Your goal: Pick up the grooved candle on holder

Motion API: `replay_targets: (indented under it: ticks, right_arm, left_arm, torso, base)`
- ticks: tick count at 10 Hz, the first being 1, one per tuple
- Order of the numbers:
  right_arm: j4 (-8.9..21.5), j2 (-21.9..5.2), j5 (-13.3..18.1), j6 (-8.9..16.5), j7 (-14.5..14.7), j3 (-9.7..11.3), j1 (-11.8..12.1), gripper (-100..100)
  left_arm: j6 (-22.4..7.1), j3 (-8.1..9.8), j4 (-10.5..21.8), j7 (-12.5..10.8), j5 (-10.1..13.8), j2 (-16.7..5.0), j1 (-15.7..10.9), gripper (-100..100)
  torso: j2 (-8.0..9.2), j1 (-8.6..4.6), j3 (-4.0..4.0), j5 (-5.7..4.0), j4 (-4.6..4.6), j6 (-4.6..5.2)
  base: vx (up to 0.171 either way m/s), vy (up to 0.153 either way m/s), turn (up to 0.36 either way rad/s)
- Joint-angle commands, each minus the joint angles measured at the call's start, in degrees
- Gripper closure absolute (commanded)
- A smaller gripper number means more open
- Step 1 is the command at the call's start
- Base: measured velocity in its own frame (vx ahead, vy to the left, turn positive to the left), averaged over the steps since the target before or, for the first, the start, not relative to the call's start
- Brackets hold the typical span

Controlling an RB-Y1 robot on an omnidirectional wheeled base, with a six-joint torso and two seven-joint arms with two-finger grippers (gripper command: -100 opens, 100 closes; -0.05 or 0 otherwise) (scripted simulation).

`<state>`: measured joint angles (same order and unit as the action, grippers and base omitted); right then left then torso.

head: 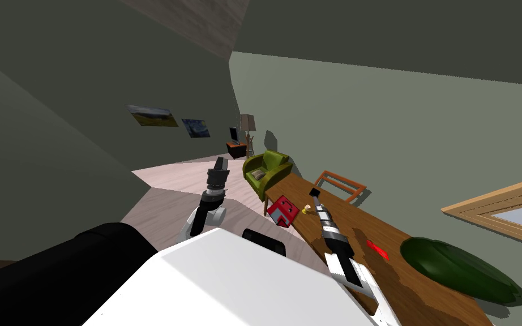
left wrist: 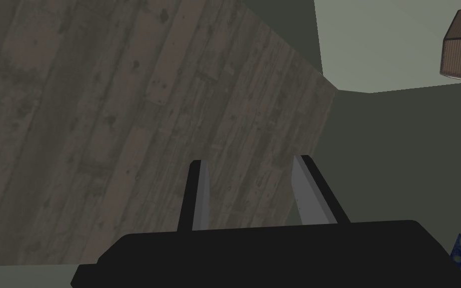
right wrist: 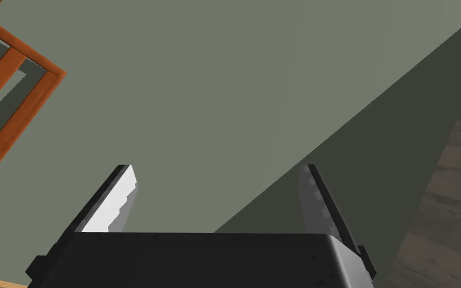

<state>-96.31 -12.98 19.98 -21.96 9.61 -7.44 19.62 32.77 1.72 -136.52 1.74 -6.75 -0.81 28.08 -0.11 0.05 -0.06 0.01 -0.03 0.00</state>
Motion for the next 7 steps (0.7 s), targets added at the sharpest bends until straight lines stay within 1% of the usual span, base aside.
replay_targets:
  ticks: [1,3,4,5,6,7]
  right_arm:
    - [2.86,-0.67,2.80,1.26,2.52,-0.02,-1.39,-100]
    - [7.58,-1.69,6.17,2.40,5.90,0.05,-3.36,-100]
    - [8.89,-1.69,6.37,2.40,6.01,0.05,-3.36,-100]
    - [10.60,-2.23,8.09,2.96,7.83,0.17,-4.38,-100]
    - [11.57,-2.23,8.09,2.96,7.83,0.17,-4.38,-100]
    - [14.10,-2.77,9.77,3.52,9.68,0.35,-5.41,-100]
  left_arm:
    - [0.00,0.00,0.00,0.00,0.00,0.00,0.00,0]
    - [0.00,0.00,0.00,0.00,0.00,0.00,0.00,0]
    - [0.00,0.00,0.00,0.00,0.00,0.00,0.00,0]
    - [0.00,0.00,0.00,0.00,0.00,0.00,0.00,0]
    - [0.00,0.00,0.00,0.00,0.00,0.00,0.00,0]
    - [0.00,0.00,0.00,0.00,0.00,0.00,0.00,0]
  torso:
    - [0.00,0.00,0.00,0.00,0.00,0.00]
    - [-0.06,0.06,-0.03,0.01,-0.01,0.00]
    - [-0.07,0.07,-0.04,0.02,-0.02,0.00]
    - [-0.03,0.01,-0.02,0.01,-0.01,0.00]
    - [-0.02,-0.02,-0.01,0.00,0.00,-0.01]
    - [0.02,-0.05,0.01,0.00,0.00,0.01]
  base:
    - [0.030,0.030,-0.031]
    - [0.042,0.037,-0.017]
    - [0.028,0.019,-0.004]
    - [0.024,0.010,-0.003]
    - [0.017,0.006,0.002]
    - [0.018,0.006,-0.001]
